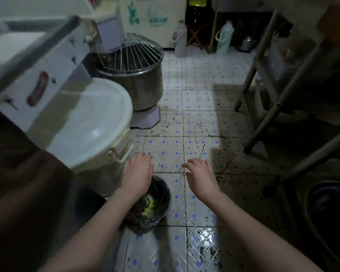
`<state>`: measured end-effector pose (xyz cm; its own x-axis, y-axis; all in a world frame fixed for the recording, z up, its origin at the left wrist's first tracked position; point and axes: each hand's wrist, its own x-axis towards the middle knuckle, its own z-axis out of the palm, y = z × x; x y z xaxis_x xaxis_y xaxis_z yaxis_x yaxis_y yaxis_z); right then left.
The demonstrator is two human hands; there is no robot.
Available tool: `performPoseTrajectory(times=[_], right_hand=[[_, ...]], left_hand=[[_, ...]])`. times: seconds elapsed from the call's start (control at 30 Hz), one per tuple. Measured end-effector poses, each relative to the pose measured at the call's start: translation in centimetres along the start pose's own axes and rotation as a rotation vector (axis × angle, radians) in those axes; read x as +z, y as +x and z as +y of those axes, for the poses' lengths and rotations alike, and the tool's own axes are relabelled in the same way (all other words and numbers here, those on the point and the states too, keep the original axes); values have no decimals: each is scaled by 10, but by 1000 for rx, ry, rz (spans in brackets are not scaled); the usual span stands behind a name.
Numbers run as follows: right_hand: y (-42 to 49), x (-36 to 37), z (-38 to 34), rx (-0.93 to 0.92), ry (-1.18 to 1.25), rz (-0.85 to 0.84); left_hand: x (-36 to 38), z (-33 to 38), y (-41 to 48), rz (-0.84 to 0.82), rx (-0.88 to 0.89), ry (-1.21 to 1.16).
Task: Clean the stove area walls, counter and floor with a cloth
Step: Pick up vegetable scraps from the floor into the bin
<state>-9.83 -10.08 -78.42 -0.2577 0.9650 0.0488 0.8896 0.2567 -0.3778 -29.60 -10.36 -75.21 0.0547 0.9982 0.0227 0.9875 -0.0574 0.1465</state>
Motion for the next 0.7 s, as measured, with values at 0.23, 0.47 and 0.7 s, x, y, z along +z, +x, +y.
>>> performPoseTrajectory(times=[0.23,0.47,0.7], right_hand=[[13,-154,-61,-7,-41,-4],[17,-302,-123,-48,-56,20],[24,-424,-187,-138,-115,97]], left_hand=[[-157,27,8,21,-4,3],[-317,43,14,85,-37,39],[-454,43,7,187,-61,20]])
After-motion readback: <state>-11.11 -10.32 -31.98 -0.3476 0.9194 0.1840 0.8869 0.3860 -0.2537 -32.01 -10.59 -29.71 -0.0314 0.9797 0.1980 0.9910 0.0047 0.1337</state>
